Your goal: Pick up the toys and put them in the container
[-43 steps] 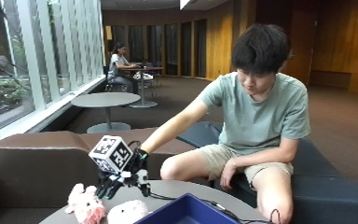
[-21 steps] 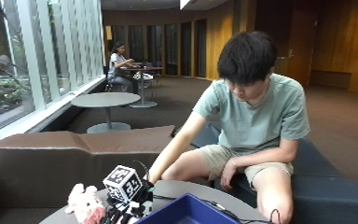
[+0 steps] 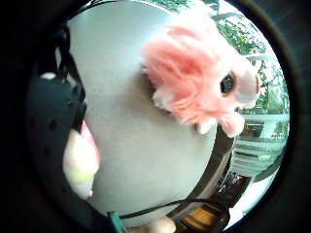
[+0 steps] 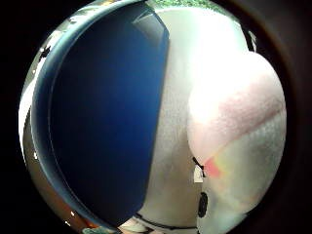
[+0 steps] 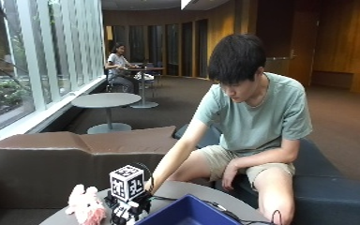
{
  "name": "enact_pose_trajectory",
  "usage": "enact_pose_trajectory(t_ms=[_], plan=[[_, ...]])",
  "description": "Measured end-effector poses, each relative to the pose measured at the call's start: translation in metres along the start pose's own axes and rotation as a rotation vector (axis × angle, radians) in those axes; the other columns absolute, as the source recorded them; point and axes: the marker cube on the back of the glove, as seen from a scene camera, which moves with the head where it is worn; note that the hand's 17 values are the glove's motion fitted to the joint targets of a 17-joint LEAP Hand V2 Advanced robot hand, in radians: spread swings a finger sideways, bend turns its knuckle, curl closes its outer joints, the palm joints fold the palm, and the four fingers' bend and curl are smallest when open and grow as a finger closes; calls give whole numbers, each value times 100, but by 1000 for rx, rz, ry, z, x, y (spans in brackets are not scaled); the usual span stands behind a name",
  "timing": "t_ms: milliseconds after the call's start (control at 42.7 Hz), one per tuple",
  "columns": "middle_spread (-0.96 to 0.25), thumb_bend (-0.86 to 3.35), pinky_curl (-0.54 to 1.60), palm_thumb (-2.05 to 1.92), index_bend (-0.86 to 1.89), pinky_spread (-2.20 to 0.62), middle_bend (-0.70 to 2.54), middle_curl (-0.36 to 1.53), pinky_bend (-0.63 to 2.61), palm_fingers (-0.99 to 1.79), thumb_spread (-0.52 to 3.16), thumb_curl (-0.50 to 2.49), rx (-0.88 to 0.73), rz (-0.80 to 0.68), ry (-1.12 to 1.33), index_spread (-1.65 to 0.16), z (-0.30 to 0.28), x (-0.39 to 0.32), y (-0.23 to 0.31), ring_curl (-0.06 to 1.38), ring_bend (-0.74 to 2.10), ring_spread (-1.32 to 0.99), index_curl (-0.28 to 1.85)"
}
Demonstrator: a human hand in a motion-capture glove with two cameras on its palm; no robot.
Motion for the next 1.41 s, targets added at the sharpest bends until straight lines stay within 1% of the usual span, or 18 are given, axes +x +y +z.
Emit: enact_pose_trajectory(t_ms=[70, 211, 281, 351, 468, 562, 679, 843, 960, 1054, 1195, 1405], plan=[[-23, 12, 34, 83, 54, -28, 64, 38, 87, 102, 101, 77, -7, 8, -6, -29, -2, 0, -5, 45, 80, -37, 38], [-28, 11, 40, 85, 63, -32, 81, 48, 92, 109, 82, 86, -131, 59, -71, -32, -15, 9, -11, 56, 98, -43, 47], [-31, 11, 43, 85, 67, -34, 87, 51, 96, 107, 73, 90, -172, 74, -80, -35, -36, 17, -13, 60, 105, -45, 51], [-33, 10, 45, 83, 70, -34, 92, 55, 99, 104, 67, 93, -190, 60, -64, -36, -68, 23, -15, 64, 110, -46, 55], [-35, 9, 50, 82, 75, -35, 98, 61, 106, 97, 58, 98, -131, 42, -62, -39, -131, 21, -21, 69, 116, -47, 62], [-36, 8, 52, 81, 78, -35, 103, 65, 110, 93, 52, 102, -78, 59, -48, -41, -186, 18, -20, 72, 120, -48, 68], [-36, 6, 55, 78, 81, -36, 109, 71, 114, 89, 46, 105, -36, 40, -9, -43, -249, -3, -19, 74, 124, -48, 74], [-37, 6, 58, 77, 85, -35, 112, 76, 119, 83, 38, 110, 9, -3, 1, -44, -302, -49, -16, 77, 128, -48, 83], [-36, 4, 60, 75, 86, -35, 116, 80, 122, 80, 35, 113, 23, -71, 2, -45, -319, -98, -17, 79, 131, -47, 89], [-36, 4, 61, 75, 87, -35, 118, 82, 124, 78, 32, 115, 27, -107, 8, -46, -322, -137, -17, 80, 133, -47, 93], [-35, 3, 63, 75, 88, -35, 120, 85, 127, 75, 29, 118, 29, -164, 2, -47, -313, -192, -19, 81, 135, -46, 99], [-35, 1, 64, 73, 88, -34, 119, 88, 129, 71, 26, 122, 30, -178, 12, -48, -291, -234, -16, 81, 137, -45, 107]])
